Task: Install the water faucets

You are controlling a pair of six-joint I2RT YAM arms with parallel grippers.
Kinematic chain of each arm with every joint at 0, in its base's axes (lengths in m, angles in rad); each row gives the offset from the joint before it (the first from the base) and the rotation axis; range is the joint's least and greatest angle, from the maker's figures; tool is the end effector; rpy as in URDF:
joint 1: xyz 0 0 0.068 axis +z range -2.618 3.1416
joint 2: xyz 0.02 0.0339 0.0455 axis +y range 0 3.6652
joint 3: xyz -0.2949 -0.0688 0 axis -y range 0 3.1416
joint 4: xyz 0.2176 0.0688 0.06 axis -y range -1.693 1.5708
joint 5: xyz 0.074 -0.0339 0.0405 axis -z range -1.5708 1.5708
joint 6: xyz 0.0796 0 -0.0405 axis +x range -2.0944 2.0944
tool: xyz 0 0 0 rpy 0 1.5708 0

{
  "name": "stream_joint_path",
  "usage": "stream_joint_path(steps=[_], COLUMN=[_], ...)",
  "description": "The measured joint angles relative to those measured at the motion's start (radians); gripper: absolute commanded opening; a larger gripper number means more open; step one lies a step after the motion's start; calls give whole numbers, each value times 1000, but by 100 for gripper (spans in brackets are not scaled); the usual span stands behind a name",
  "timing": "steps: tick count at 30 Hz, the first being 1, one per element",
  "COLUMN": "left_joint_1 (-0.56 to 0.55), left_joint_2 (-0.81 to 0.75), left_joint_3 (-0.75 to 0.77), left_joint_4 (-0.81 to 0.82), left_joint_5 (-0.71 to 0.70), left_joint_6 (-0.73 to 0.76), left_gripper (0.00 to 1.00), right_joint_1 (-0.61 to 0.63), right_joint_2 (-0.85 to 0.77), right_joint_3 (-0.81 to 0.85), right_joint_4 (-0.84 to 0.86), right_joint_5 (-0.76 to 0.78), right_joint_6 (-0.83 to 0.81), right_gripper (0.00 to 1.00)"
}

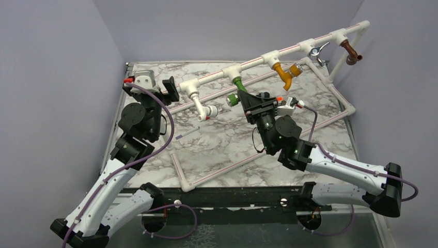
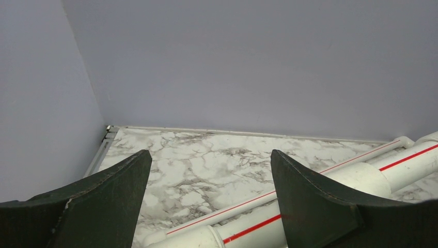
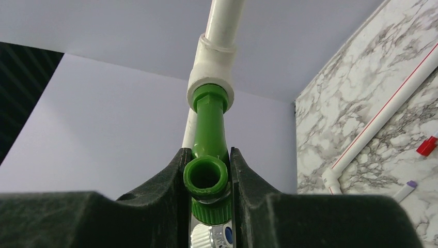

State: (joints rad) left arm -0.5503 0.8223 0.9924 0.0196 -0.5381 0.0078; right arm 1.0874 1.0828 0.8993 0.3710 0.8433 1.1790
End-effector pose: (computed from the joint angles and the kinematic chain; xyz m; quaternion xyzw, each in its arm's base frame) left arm 0.1606 -0.0507 0.4524 -0.0279 0.6467 -0.0360 0.7614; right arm 0.1602 0.1772 0.4169 0.3415 0.5669 0.5259 0.5342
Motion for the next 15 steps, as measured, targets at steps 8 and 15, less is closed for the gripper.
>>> stream_joint_path(steps=[8, 15], left_joint_1=[-1, -1], left_joint_2=[0, 0], left_joint_3=[0, 0], left_joint_4=[0, 0], left_joint_5=[0, 0], left_joint_6=[0, 0], left_gripper=[86, 86], right_joint_1=[0, -1], right_joint_2=[-8, -11], right_joint_3=[12, 31], right_joint_4=[-62, -115], right_joint_5=[-3, -2], right_joint_6=[114, 142], right_gripper=[2, 42])
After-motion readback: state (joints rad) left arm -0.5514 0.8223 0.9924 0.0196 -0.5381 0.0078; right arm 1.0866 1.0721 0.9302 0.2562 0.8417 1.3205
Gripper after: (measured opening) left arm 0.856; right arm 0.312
